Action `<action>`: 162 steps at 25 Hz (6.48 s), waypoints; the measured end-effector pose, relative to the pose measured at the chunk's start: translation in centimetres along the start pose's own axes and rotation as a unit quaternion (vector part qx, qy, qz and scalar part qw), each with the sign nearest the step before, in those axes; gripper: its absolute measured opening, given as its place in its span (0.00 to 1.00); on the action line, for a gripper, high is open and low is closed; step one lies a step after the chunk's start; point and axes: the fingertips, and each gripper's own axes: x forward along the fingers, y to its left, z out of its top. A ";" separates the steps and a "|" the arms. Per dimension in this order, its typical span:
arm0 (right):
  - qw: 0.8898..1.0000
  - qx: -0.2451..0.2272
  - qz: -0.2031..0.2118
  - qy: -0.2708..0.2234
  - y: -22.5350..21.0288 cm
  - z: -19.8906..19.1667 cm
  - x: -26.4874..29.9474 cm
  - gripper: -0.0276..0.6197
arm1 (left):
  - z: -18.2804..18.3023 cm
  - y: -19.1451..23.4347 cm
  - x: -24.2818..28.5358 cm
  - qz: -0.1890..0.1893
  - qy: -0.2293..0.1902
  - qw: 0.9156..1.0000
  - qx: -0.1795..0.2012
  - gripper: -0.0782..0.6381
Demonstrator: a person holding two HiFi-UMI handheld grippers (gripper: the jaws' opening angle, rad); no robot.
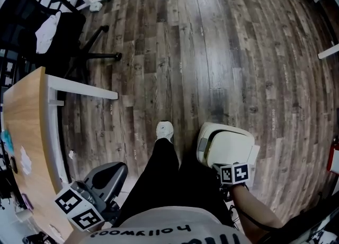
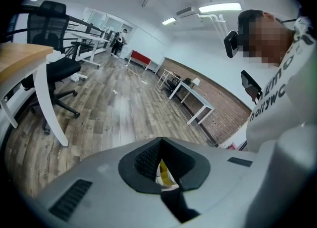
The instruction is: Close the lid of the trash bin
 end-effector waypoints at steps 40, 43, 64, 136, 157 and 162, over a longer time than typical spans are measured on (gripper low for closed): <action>0.994 0.018 -0.092 0.057 -1.2 0.8 6.2 0.06 | -0.6 4.3 0.9 0.007 0.040 0.999 0.024 0.12; 0.992 0.007 -0.108 0.060 -0.9 1.2 6.1 0.06 | -0.7 4.7 0.6 0.011 0.040 0.999 0.019 0.12; 0.948 -0.249 -0.130 0.149 -0.8 0.0 6.9 0.06 | -1.0 5.0 0.9 0.017 0.040 0.999 0.003 0.12; 0.980 -0.177 -0.061 0.063 -0.7 1.7 5.5 0.06 | -3.4 0.1 1.5 0.018 0.028 0.999 0.013 0.12; 0.990 -0.091 -0.060 0.091 -0.5 2.1 6.4 0.06 | -1.9 1.9 0.5 0.013 0.022 1.000 0.008 0.12; 0.996 -0.049 -0.041 0.067 0.6 1.7 3.6 0.06 | -1.0 0.9 -0.1 0.002 0.022 1.000 0.011 0.12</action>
